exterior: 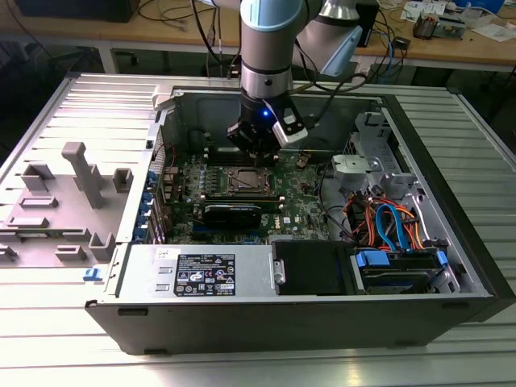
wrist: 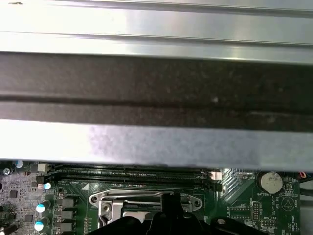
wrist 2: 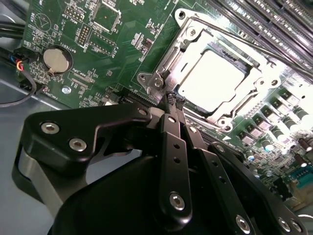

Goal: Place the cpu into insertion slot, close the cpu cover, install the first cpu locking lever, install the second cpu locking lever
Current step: 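Install the second cpu locking lever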

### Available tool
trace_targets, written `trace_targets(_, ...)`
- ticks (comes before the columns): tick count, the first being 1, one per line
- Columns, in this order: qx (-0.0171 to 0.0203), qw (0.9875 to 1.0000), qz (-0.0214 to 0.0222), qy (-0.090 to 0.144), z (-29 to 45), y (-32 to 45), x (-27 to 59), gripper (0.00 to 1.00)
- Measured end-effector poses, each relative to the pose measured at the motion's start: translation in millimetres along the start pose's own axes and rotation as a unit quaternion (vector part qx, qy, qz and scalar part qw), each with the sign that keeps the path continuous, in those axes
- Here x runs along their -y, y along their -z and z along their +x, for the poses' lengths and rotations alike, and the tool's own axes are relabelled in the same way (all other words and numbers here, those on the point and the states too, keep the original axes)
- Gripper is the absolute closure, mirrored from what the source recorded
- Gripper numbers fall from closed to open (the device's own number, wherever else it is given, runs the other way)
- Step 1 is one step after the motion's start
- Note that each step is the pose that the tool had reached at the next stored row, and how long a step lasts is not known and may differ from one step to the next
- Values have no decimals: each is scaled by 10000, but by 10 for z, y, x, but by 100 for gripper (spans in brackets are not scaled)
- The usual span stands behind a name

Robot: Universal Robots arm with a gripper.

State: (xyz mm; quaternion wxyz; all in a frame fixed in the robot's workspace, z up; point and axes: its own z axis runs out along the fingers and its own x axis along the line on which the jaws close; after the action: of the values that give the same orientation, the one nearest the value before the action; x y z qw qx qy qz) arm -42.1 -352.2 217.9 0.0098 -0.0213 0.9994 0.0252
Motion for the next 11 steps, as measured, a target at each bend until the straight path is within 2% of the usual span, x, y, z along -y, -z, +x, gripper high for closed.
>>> trace_targets(7, -2, 10000, 14, 0, 2, 2, 25, 89)
trace_targets(8, -4, 10000, 64, 0, 3, 4, 55, 89)
trace_targets(9, -7, 9999, 129, 2, 3, 39, 67, 89)
trace_targets(11, -7, 9999, 133, 2, 2, 78, 72, 89)
